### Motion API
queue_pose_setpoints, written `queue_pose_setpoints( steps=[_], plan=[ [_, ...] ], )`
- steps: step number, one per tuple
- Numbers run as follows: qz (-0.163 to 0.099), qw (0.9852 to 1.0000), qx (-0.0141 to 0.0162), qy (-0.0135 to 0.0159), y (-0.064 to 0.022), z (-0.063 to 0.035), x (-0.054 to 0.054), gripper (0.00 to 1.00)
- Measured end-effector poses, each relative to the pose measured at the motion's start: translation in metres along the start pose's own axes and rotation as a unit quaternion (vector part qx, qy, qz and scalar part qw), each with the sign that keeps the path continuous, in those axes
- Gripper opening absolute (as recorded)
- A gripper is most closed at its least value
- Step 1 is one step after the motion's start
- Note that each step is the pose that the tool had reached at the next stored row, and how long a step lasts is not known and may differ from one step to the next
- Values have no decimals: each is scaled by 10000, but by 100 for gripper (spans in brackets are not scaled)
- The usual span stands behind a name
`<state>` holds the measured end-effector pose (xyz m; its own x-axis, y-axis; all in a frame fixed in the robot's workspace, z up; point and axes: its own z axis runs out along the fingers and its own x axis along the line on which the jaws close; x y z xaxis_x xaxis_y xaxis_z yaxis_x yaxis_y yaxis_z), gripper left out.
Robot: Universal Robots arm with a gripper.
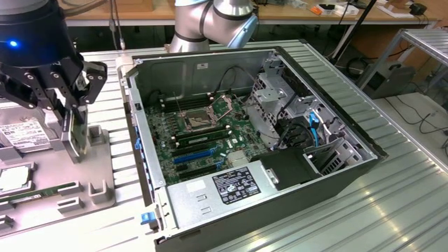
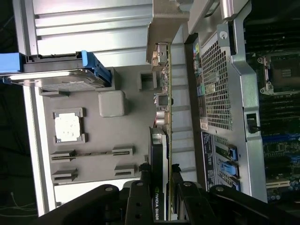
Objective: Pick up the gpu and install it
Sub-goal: 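Pick up the gpu and move the gpu toward the slot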
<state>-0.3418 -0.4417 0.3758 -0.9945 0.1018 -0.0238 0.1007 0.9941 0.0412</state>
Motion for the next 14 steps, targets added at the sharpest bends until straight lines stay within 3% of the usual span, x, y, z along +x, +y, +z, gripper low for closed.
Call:
queue_pose_setpoints(
  steps=[12,14],
  plan=[
    [97,10000,2,-4,15,-364,-8,27],
    [112,9999,3,-4,21,-499,-12,27]
  ],
)
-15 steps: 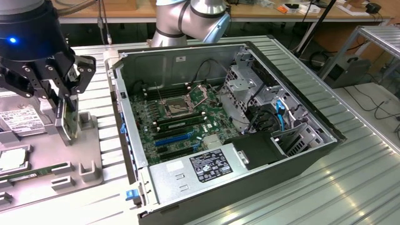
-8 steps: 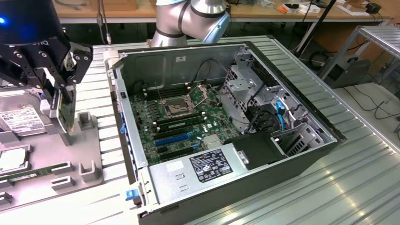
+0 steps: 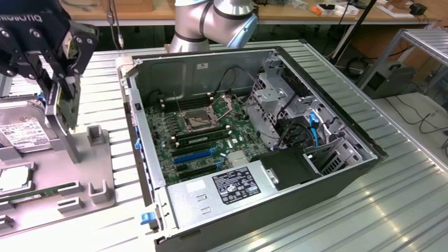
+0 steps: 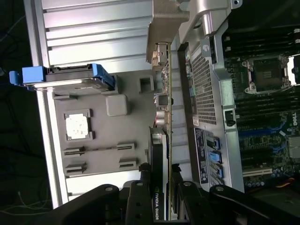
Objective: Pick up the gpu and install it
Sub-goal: 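Pick up the gpu and move the gpu toward the slot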
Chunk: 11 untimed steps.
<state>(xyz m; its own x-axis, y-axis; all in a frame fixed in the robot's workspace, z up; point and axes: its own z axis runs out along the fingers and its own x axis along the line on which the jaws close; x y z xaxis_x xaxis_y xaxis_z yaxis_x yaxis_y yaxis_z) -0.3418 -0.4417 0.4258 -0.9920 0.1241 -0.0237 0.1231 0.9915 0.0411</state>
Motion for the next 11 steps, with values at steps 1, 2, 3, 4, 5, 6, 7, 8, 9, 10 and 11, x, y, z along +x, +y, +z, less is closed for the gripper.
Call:
queue_pose_setpoints(
  steps=[1,2,3,4,5,6,7,8,9,10,11],
  plan=[
    [3,10000,0,0,3,-71,-2,27],
    [5,10000,1,0,4,-116,-3,27],
    [5,10000,-1,-1,5,-129,-3,27],
    [6,10000,-1,-1,5,-129,-3,27],
    [6,10000,0,-1,5,-130,-3,27],
    [6,10000,0,-1,5,-130,-3,27],
    [6,10000,0,-1,5,-130,-3,27],
    [6,10000,0,-1,5,-130,-3,27],
    [6,10000,0,-1,5,-130,-3,27],
    [6,10000,0,0,5,-131,-4,27],
    [6,10000,1,0,6,-132,-11,27]
  ],
)
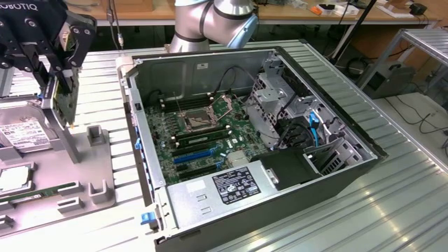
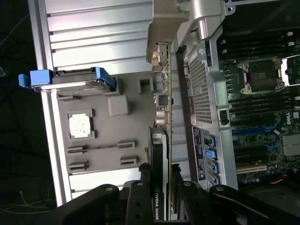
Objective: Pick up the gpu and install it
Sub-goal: 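Pick up the gpu and move the gpu toward the slot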
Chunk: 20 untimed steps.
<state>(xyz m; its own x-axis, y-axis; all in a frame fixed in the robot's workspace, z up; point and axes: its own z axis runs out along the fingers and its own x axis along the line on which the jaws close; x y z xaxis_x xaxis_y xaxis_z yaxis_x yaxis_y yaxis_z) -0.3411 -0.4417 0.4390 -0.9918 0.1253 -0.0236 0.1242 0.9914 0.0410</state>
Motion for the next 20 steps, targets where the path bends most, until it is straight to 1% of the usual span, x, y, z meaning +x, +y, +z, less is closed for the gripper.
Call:
queue_pose_setpoints(
  steps=[2,20],
  plan=[
    [0,10000,-1,-1,4,2,-33,27],
    [0,10000,0,-1,25,7,-203,27]
  ],
)
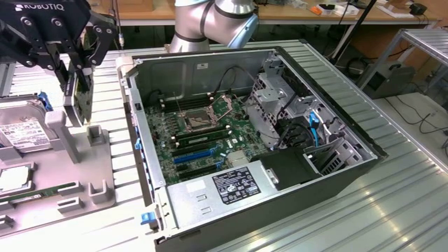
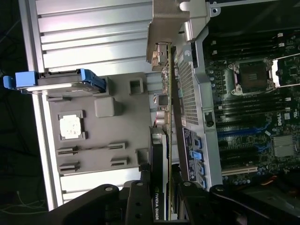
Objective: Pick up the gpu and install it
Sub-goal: 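Pick up the gpu and move the gpu toward the slot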
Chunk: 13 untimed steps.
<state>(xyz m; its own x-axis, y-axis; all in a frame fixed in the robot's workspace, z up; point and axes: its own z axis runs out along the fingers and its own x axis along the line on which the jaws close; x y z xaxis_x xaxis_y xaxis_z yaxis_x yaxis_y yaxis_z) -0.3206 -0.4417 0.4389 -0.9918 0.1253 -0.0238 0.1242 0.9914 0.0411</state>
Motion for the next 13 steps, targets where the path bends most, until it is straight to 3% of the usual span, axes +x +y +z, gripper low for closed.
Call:
queue_pose_setpoints(
  steps=[13],
  plan=[
    [0,10000,0,0,21,5,-168,27]
  ],
)
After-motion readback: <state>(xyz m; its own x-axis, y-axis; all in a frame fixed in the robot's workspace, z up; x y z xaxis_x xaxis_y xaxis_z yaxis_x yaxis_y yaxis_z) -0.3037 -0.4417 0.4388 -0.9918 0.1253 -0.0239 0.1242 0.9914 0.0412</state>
